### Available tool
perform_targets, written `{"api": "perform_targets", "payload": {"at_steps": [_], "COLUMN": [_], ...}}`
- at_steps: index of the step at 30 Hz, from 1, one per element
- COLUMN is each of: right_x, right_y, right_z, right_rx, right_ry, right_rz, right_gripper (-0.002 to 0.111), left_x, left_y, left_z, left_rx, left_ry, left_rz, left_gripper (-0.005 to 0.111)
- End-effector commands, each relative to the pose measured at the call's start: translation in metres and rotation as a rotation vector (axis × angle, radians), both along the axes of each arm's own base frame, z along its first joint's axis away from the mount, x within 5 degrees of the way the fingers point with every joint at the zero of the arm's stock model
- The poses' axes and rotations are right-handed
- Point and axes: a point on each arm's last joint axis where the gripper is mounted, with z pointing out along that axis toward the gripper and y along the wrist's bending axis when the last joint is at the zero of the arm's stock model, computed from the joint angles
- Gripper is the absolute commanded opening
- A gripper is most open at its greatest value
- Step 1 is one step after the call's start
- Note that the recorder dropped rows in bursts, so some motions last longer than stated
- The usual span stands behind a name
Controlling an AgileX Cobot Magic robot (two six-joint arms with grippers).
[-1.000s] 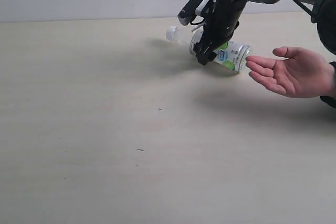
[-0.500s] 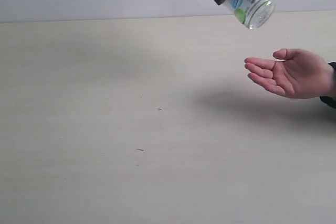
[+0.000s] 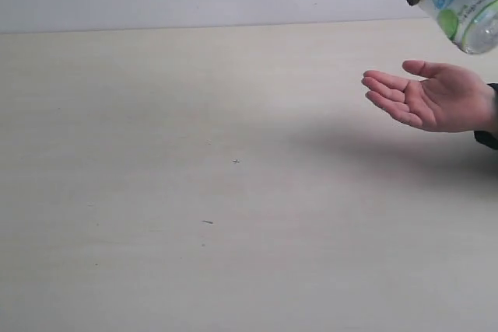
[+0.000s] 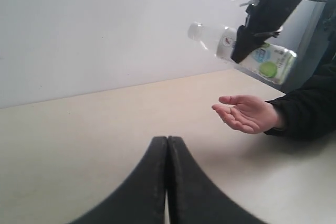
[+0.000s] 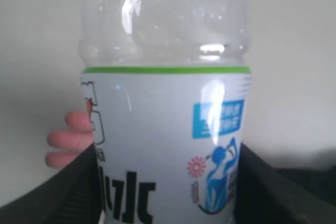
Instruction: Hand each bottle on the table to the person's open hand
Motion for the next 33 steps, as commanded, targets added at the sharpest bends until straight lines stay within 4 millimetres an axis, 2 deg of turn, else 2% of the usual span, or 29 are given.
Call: {"api": "perform_targets", "payload": {"at_steps": [1,6,13,23,30,33], "right_x": [-0.037,-0.059,-0.068,-0.058,-0.055,-0.056], "right_y": [-0.016,-0.021,-0.023,-0.021,-0.026,-0.026], "right_z": [-0.004,-0.031,-0.066,-0.068,-0.068,-0.070], "right_rx": [0.036,0.118,0.138,0.224,0.164,0.161], "right_ry": [-0.004,-0.035,0.004,-0.112,-0.146,-0.140], "right_rz": [-0.049,-0.124,-0.205,-0.282,-0.288,-0.288], "right_gripper": [0.000,0.000,0.000,0.000,0.000,0.004], "left_x": [0.000,0.000,0.000,0.000,0.000,0.000], "left_y": [0.001,0.001,0.001,0.001,0.001,0.001], "left_z": [0.000,0.000,0.000,0.000,0.000,0.000], "left_rx": [-0.009,-0.009,-0.009,-0.009,-0.009,-0.009], "left_ry": [-0.002,-0.002,-0.002,-0.002,-0.002,-0.002], "left_rz": [0.008,0.008,0.008,0.008,0.008,0.008], "left_gripper": [0.000,0.000,0.000,0.000,0.000,0.000]}}
